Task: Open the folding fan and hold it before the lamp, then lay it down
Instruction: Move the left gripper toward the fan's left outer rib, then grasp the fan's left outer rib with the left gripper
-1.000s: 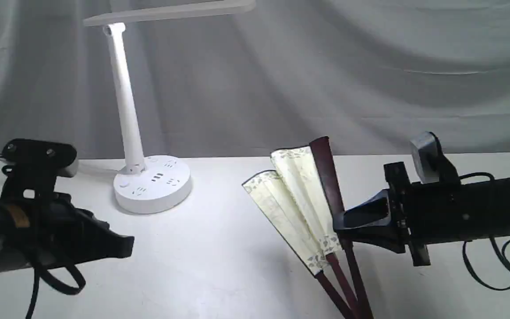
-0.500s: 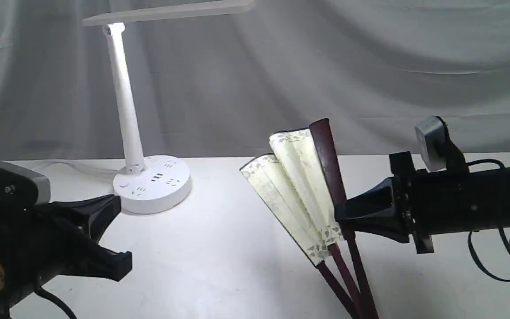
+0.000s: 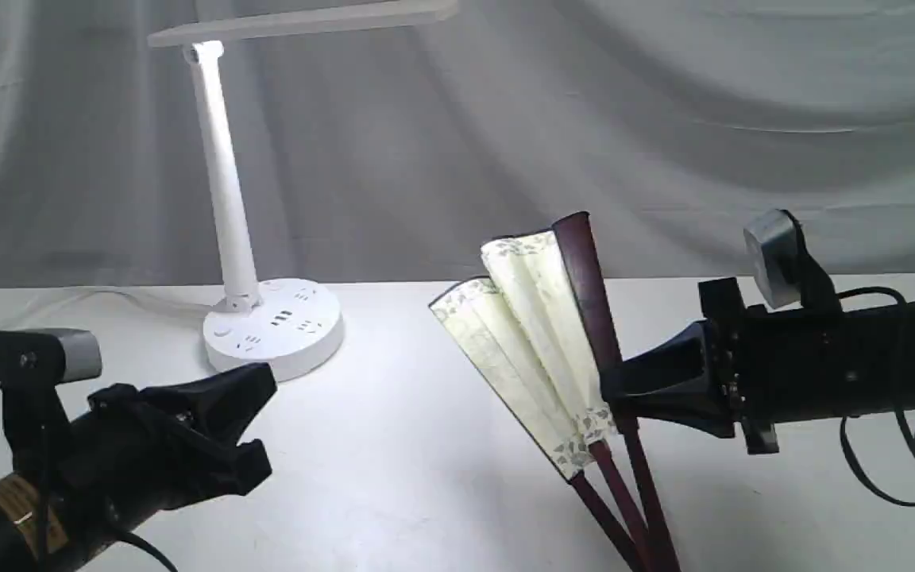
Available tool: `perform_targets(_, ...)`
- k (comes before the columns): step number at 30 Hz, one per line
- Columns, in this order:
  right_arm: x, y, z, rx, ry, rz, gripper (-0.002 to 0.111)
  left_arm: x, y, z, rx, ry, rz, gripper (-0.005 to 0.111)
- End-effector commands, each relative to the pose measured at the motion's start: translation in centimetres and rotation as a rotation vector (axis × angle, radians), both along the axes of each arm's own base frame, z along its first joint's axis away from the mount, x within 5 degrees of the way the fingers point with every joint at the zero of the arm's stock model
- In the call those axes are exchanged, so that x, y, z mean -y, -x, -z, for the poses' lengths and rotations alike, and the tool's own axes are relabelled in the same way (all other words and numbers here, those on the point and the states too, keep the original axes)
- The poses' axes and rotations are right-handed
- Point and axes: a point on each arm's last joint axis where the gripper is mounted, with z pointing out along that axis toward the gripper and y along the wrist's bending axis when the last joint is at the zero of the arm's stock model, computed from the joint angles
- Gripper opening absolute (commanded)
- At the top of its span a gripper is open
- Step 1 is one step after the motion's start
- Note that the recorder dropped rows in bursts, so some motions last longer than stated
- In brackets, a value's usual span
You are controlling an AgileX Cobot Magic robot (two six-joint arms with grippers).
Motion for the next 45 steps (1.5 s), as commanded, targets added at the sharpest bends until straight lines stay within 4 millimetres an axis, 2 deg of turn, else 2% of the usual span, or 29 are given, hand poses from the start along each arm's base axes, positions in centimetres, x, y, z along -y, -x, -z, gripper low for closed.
perform_targets(1, 0.0, 0.1, -0.5, 0.030, -0.008, -0.010, 0.000, 0.3, -0.1, 1.2, -0.064, 0.163, -0.005, 0.003)
perform_targets(3, 0.0, 0.1, -0.5, 0.030, -0.008, -0.010, 0.000, 0.4, -0.2, 1.6, -0.085, 0.247, -0.005, 0.007)
perform_targets(6, 0.0, 0.1, -0.5, 0.040, -0.004, -0.013, 0.000, 0.5, -0.5, 2.7, -0.204, 0.370, -0.029, 0.017)
perform_targets(9, 0.0, 0.1, -0.5, 0.060, 0.005, -0.022, 0.000, 0.9, -1.0, 3.4, -0.292, 0.465, -0.026, 0.031)
perform_targets(14, 0.0, 0.1, -0.5, 0.066, 0.009, -0.026, 0.000, 2.3, -2.1, 4.0, -0.428, 0.590, 0.062, 0.056)
perform_targets(17, 0.0, 0.1, -0.5, 0.067, 0.010, -0.027, 0.000, 3.3, -3.1, 4.0, -0.467, 0.627, 0.129, 0.063)
perform_targets(26, 0.0, 0.1, -0.5, 0.077, 0.013, -0.030, 0.000, 4.9, -5.5, 4.3, -0.517, 0.667, 0.234, 0.064)
perform_targets(35, 0.0, 0.1, -0.5, 0.077, 0.013, -0.030, 0.000, 6.4, -7.7, 5.9, -0.600, 0.730, 0.269, 0.064)
perform_targets(39, 0.0, 0.1, -0.5, 0.077, 0.012, -0.028, 0.000, 7.9, -7.9, 6.0, -0.597, 0.731, 0.299, 0.064)
perform_targets(45, 0.0, 0.1, -0.5, 0.077, 0.012, -0.028, 0.000, 10.7, -8.1, 4.7, -0.553, 0.730, 0.384, 0.064)
